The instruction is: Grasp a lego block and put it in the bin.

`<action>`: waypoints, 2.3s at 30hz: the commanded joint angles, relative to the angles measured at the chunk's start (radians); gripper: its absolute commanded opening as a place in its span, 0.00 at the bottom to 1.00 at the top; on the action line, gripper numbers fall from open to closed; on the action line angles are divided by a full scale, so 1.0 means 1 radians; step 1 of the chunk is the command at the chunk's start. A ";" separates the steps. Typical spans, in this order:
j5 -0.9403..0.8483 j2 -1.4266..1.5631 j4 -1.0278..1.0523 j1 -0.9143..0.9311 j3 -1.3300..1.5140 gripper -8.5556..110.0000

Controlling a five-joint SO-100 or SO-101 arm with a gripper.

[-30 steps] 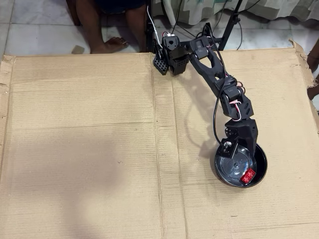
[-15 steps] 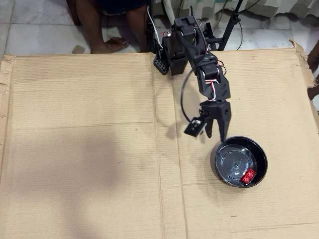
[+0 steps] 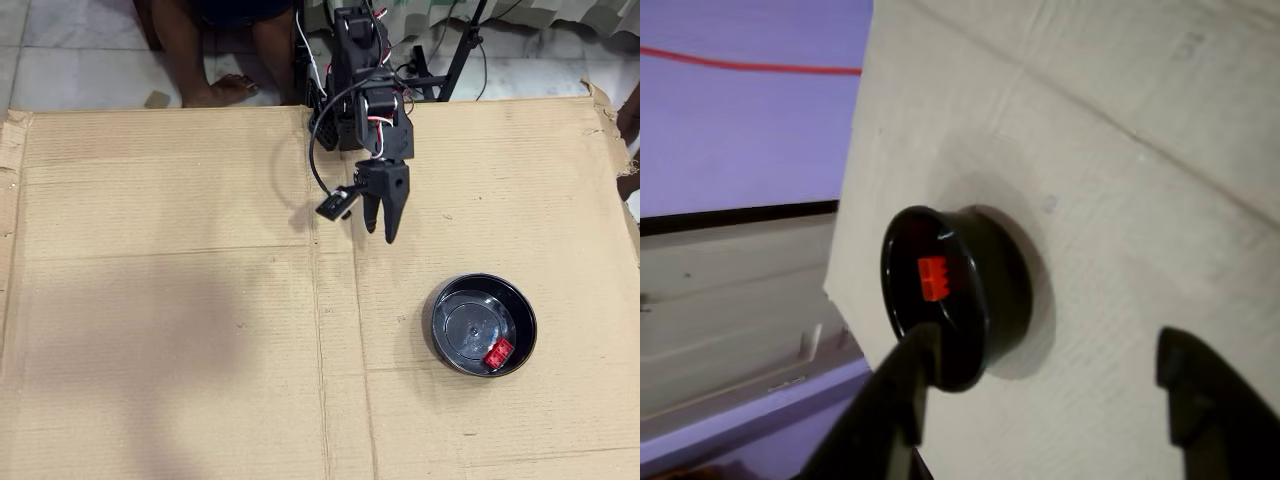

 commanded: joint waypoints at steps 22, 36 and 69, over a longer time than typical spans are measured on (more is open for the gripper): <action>-0.006 1.065 -0.009 0.037 0.857 0.07; -0.345 1.114 -0.063 0.037 1.028 0.07; -2.698 1.115 -0.052 0.072 1.028 0.07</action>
